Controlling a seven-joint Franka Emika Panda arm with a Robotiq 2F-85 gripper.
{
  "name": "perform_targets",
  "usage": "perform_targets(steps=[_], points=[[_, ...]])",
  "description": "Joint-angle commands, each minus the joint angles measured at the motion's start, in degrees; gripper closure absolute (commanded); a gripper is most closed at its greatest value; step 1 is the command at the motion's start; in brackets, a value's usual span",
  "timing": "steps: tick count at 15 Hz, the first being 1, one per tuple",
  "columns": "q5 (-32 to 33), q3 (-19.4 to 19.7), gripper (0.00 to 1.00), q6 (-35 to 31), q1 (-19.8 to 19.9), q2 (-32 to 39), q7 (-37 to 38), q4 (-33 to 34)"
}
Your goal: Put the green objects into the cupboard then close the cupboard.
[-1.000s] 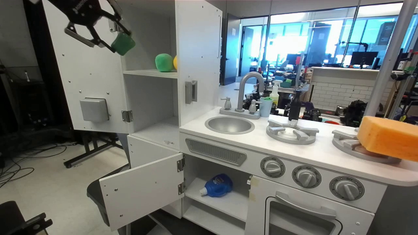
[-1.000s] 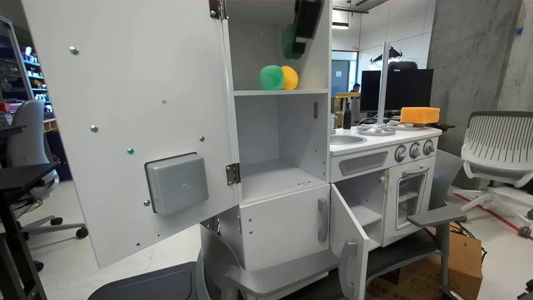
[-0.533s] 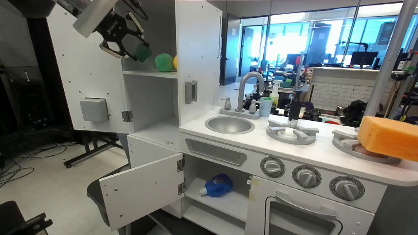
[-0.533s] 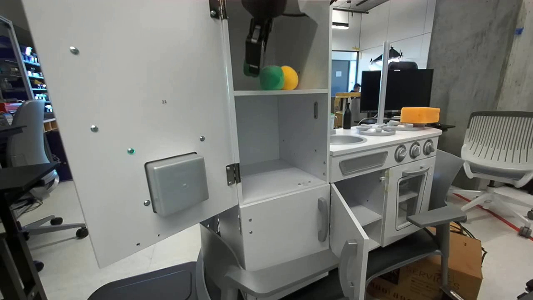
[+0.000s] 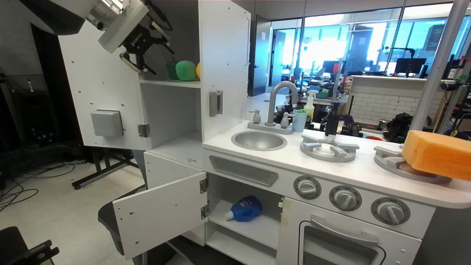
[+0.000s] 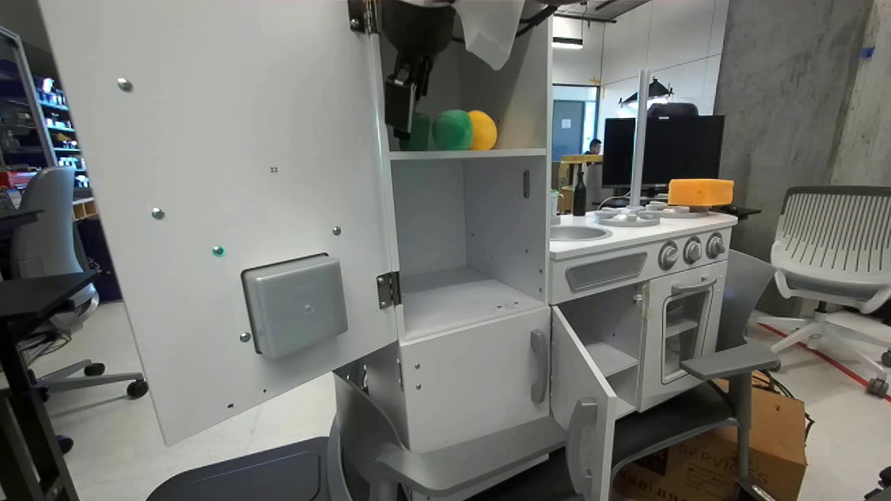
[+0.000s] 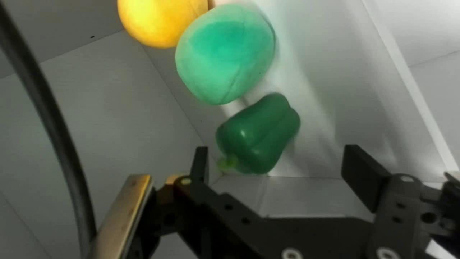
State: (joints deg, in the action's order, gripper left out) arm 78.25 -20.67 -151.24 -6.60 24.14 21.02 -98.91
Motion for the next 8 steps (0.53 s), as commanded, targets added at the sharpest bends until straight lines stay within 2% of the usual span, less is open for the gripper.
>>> perform_targets(steps=[1, 5, 6, 8], points=[[-0.1, -0.1, 0.0, 0.9, -0.4, 0.3, -0.1, 1.4], [-3.7, -1.2, 0.0, 0.6, 0.8, -2.5, -3.3, -2.0], [-7.4, 2.7, 0.0, -0.4, -2.5, -4.0, -5.4, -3.2], [-16.2, 1.7, 0.0, 1.8, -2.2, -7.1, -14.6, -7.1]])
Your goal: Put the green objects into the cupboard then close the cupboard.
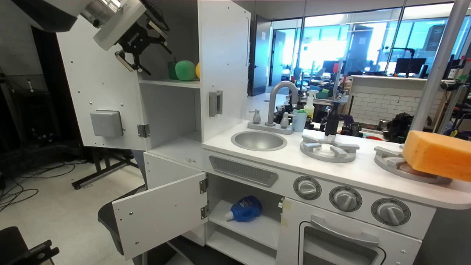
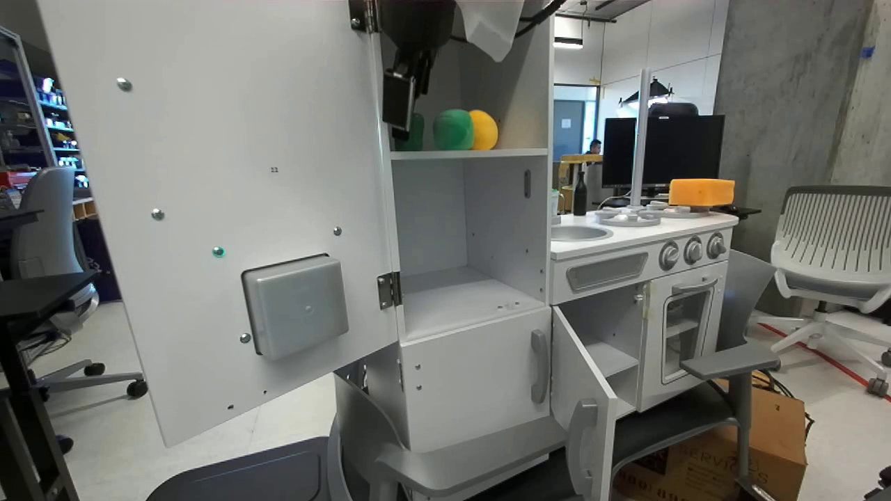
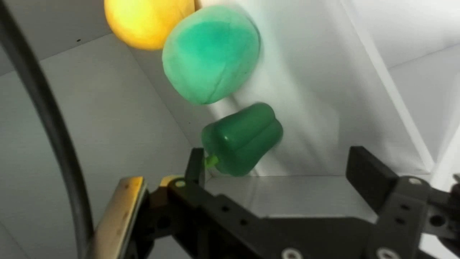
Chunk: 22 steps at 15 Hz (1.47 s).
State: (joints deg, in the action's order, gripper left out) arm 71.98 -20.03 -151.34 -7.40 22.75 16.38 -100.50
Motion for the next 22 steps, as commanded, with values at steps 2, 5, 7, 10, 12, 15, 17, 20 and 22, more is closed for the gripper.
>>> perform_targets(steps=[2, 5, 7, 10, 12, 15, 17, 20, 22], points=[[-17.6, -3.8, 0.0, 5.7, 2.1, -8.8, -19.5, -8.9], [-30.6, -2.2, 0.0, 10.6, -0.7, -14.4, -32.7, -11.4], [-37.4, -1.9, 0.0, 13.6, -1.5, -18.1, -40.0, -12.1], [-45.7, -0.9, 0.0, 19.0, -3.4, -23.0, -48.0, -9.9], [-49.4, -0.2, 0.0, 23.2, -4.7, -25.5, -51.3, -7.1], [-51.9, 0.7, 0.0, 28.2, -6.0, -26.6, -52.2, -1.2], [-50.9, 0.5, 0.0, 30.1, -6.6, -24.2, -48.5, 4.8], [-48.6, 0.1, 0.0, 30.0, -7.3, -19.4, -42.2, 12.2], [-46.8, 0.0, 0.0, 30.6, -8.3, -14.8, -38.0, 18.3]])
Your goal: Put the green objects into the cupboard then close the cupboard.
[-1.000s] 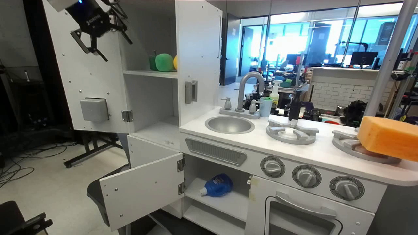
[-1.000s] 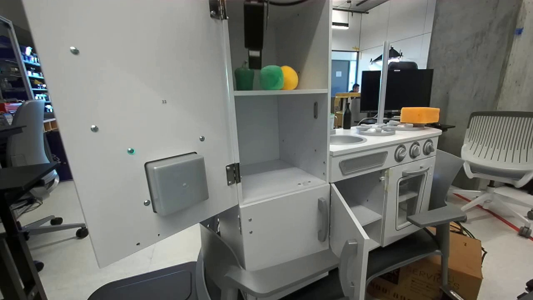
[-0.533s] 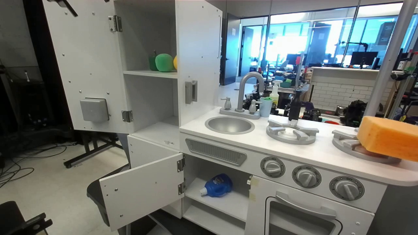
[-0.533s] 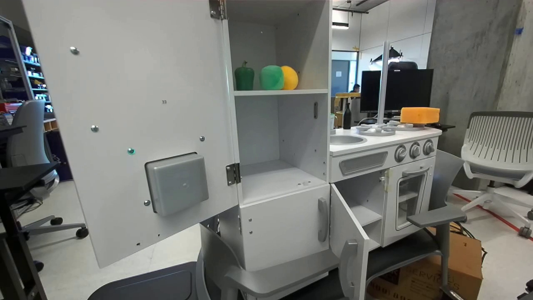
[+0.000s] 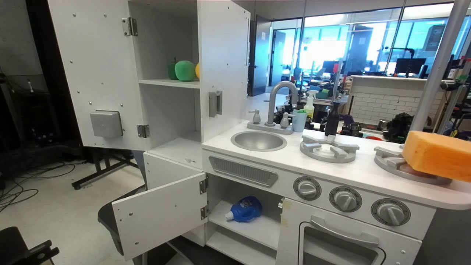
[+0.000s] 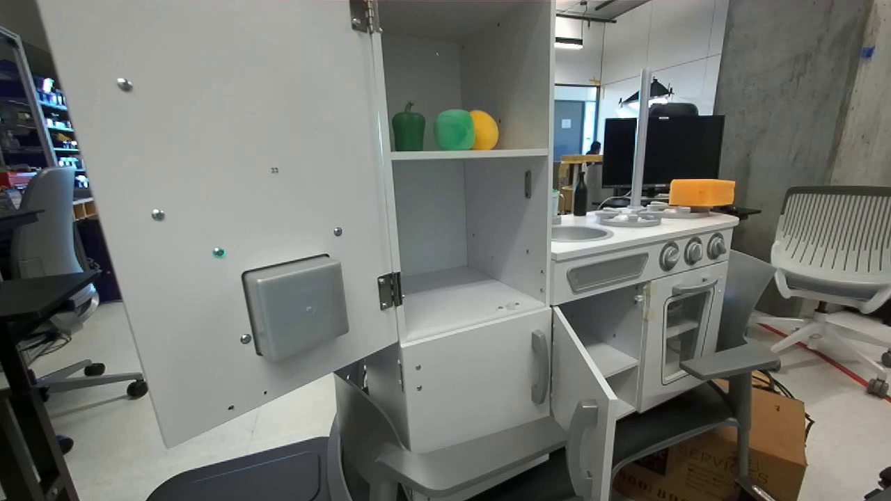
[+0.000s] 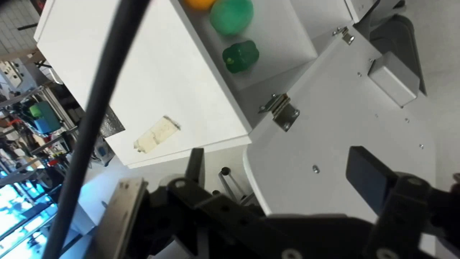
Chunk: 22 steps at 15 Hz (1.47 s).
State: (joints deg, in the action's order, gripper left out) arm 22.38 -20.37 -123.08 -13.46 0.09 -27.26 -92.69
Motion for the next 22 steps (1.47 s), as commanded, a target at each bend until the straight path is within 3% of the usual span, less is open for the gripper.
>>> perform_targets(steps=[1, 7, 11, 18, 22], points=[[4.1, 0.4, 0.0, 2.3, -3.1, 10.1, 8.1, 13.4], [7.5, 4.3, 0.0, 1.9, -9.3, 22.8, 17.2, 29.8], [6.9, 7.5, 0.0, 1.7, -12.8, 28.0, 18.7, 37.2], [4.8, 10.6, 0.0, 5.3, -15.4, 32.8, 15.0, 42.9], [4.1, 10.6, 0.0, 12.7, -16.3, 32.7, 10.2, 44.7]])
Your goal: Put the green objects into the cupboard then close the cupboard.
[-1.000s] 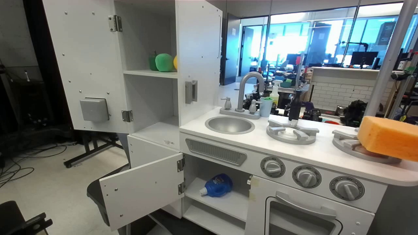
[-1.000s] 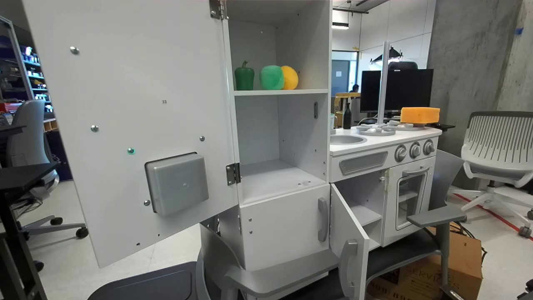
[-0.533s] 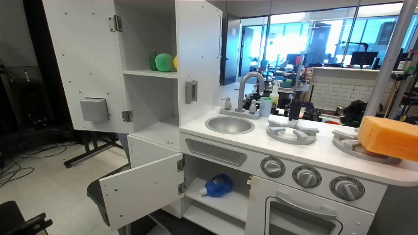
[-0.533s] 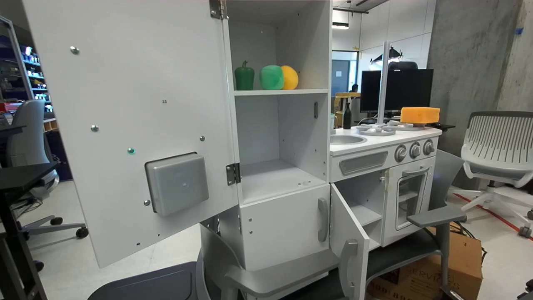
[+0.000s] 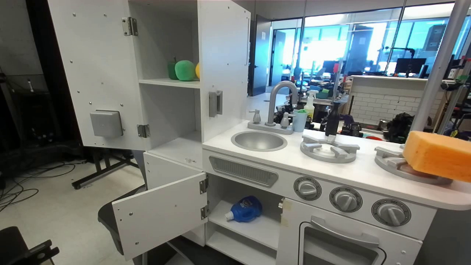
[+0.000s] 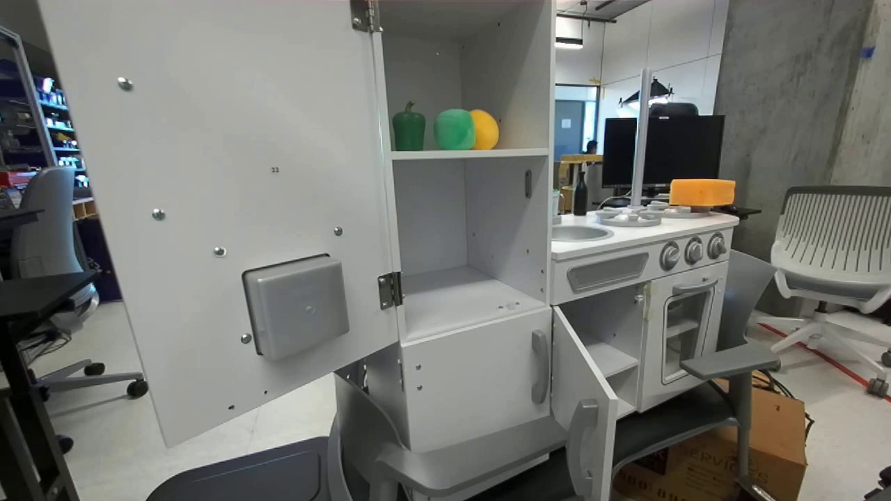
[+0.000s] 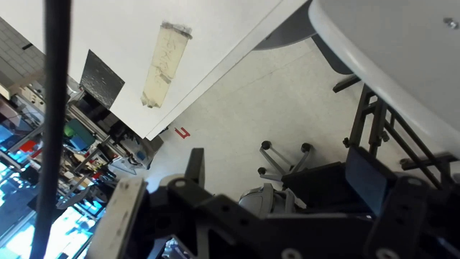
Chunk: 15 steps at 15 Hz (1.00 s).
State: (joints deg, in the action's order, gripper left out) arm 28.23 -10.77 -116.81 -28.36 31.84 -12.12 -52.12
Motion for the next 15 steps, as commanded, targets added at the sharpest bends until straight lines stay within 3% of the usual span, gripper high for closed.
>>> perform_targets(steps=[1, 2, 8, 12, 15], points=[[-1.8, 1.0, 0.0, 9.2, -1.7, 0.8, -6.6, 4.7], [-1.1, -0.4, 0.0, 12.8, -1.0, 1.5, -8.5, 6.5], [0.8, 0.2, 0.0, 32.5, -2.3, 3.6, -21.0, 14.1], [1.8, 0.6, 0.0, 36.2, -1.9, 3.8, -25.9, 18.3], [-0.2, 3.1, 0.0, 35.9, -1.7, 2.3, -28.5, 19.1]])
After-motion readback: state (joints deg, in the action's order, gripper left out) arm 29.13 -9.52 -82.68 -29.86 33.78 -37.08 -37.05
